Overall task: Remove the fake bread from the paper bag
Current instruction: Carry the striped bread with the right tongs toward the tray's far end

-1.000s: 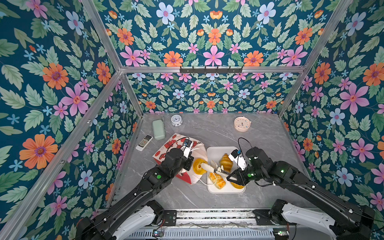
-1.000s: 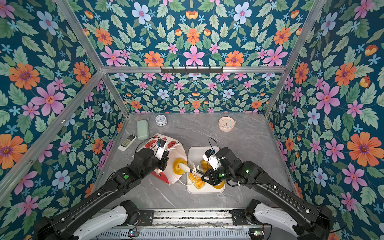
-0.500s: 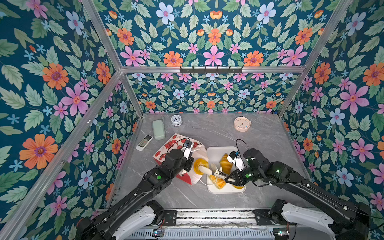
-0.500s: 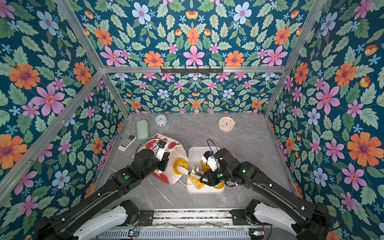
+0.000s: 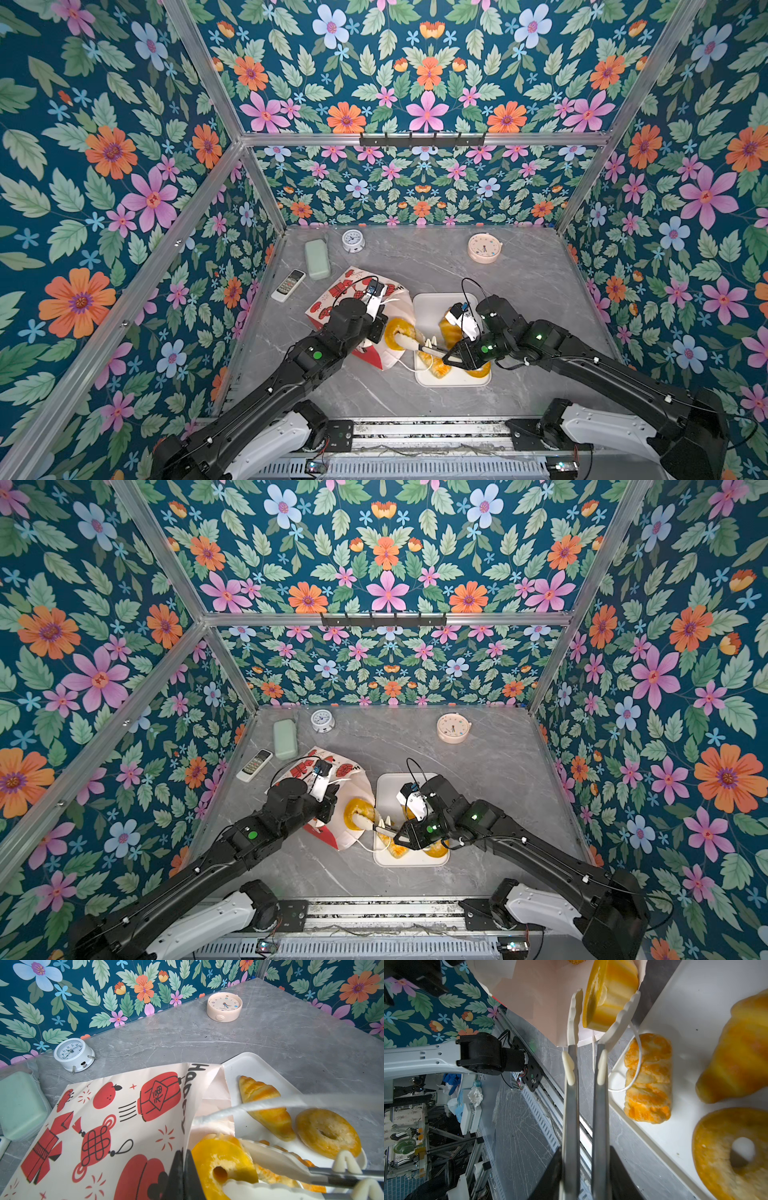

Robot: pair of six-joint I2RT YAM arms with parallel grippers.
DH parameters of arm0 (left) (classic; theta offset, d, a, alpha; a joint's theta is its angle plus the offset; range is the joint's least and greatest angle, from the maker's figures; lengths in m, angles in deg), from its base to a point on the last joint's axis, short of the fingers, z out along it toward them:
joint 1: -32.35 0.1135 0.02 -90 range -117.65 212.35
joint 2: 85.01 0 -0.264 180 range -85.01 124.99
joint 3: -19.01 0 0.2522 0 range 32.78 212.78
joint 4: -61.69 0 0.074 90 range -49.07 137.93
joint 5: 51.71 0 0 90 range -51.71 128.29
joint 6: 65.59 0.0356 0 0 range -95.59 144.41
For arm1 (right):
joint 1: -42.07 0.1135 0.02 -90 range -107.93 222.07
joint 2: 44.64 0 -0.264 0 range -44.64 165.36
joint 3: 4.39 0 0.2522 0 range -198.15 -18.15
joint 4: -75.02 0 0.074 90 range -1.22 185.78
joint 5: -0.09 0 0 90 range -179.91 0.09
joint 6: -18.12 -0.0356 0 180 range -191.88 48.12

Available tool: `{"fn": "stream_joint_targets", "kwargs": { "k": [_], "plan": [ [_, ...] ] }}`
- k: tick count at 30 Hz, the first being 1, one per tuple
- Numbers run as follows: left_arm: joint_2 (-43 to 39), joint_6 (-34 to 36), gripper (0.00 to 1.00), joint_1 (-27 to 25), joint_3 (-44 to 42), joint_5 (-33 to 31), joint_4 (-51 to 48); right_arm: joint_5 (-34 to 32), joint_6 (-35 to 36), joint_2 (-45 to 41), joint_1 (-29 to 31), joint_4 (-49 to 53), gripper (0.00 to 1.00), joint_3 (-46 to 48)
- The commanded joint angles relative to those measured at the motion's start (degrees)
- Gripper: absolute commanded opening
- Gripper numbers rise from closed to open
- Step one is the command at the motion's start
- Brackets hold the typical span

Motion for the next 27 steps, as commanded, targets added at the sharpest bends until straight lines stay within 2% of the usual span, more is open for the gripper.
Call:
{"fn": "stream_joint_targets", "kwargs": {
  "k": [1, 7, 12, 15, 27],
  "plan": [
    [-0.43, -0.33, 0.0, 0.08, -0.1, -0.14, 1.97, 0.89, -0.33, 0.68, 0.03, -3.55, 0.29, -0.04],
    [-0.63, -0.33, 0.0, 0.09, -0.15, -0.23, 2.02, 0.67, 0.01, 1.29, 0.03, -3.53, 0.27, -0.06],
    [-0.6, -0.38, 0.0, 0.02, -0.29, -1.14, 2.19, 0.07, 0.35, 0.51, 0.03, -2.5, 0.08, -0.51],
    [-0.1, -0.5, 0.0, 0.02, -0.14, -2.15, 2.65, -0.29, 0.87, -0.91, 0.03, -0.65, 0.01, -1.26],
    [0.69, -0.68, 0.0, 0.1, 0.09, -3.46, 3.34, -1.07, 2.64, -4.16, 0.03, 2.86, 0.0, -1.48]
  ]
}}
